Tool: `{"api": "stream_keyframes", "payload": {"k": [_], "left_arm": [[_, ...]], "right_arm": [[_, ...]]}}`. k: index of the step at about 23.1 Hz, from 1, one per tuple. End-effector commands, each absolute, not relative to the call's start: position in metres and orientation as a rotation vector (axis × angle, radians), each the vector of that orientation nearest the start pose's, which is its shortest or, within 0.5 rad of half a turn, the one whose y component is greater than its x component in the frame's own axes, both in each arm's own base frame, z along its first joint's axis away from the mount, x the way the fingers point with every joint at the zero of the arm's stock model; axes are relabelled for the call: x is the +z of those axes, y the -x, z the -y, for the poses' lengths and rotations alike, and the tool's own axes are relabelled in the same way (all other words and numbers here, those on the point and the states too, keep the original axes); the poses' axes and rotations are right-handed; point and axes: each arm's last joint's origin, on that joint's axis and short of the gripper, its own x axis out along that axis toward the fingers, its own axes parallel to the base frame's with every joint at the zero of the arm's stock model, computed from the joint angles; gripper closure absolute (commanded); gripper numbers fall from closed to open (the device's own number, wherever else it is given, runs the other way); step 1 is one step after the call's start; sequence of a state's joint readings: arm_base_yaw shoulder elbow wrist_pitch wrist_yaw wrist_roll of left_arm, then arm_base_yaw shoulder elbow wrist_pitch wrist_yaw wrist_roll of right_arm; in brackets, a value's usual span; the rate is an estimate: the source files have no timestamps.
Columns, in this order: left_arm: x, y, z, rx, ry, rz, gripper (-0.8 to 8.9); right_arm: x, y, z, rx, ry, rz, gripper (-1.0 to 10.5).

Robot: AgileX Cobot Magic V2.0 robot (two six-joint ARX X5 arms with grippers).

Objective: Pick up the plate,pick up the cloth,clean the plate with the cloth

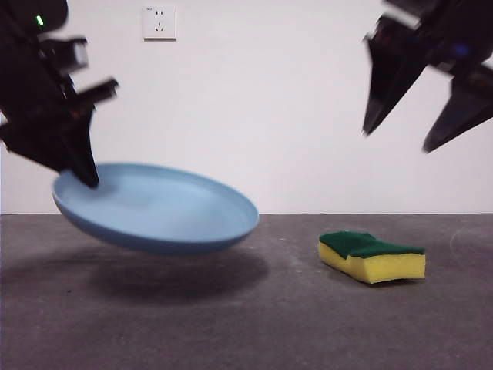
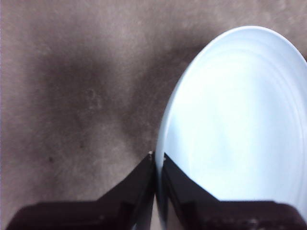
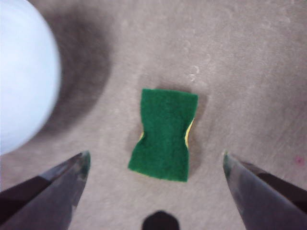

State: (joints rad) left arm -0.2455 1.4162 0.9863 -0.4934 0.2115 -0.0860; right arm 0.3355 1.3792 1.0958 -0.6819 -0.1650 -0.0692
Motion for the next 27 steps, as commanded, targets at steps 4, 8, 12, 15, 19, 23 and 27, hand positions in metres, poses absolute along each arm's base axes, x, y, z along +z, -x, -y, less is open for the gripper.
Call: {"api": "stream_keyframes", "payload": {"k": [4,8,12,15,19,23,27], "left_arm": [[0.270,-0.251,0.070,-0.406,0.043,-0.867,8.22],[0.288,-0.233,0.066,-0.412,0.039,-0.820,8.22],[0.291,-0.226,0.065,-0.416,0.037,-0.827,8.22],[0.291,-0.225,0.068,-0.429,0.029,-0.833,8.22],[0.291,-0.224,0.070,-0.439,0.023,-0.834,8.22],[0.291,-0.224,0.070,-0.420,0.014,-0.832,8.22],[0.291,-0.226,0.068,-0.330,-0.024,-0.810,8.22]], "right_arm": [[0.239,-0.284,-0.122,0.522,0.236,-1.008,4.8],[0.202,-0.300,-0.131,0.524,0.252,-1.104,4.8],[0.180,-0.309,-0.134,0.502,0.265,-1.138,5.0],[0.165,-0.312,-0.135,0.499,0.271,-1.184,5.4],[0.162,-0.313,-0.136,0.497,0.274,-1.194,7.3],[0.162,-0.313,-0.136,0.498,0.273,-1.193,8.9],[0.186,-0.309,-0.140,0.502,0.242,-1.147,9.6]]}}
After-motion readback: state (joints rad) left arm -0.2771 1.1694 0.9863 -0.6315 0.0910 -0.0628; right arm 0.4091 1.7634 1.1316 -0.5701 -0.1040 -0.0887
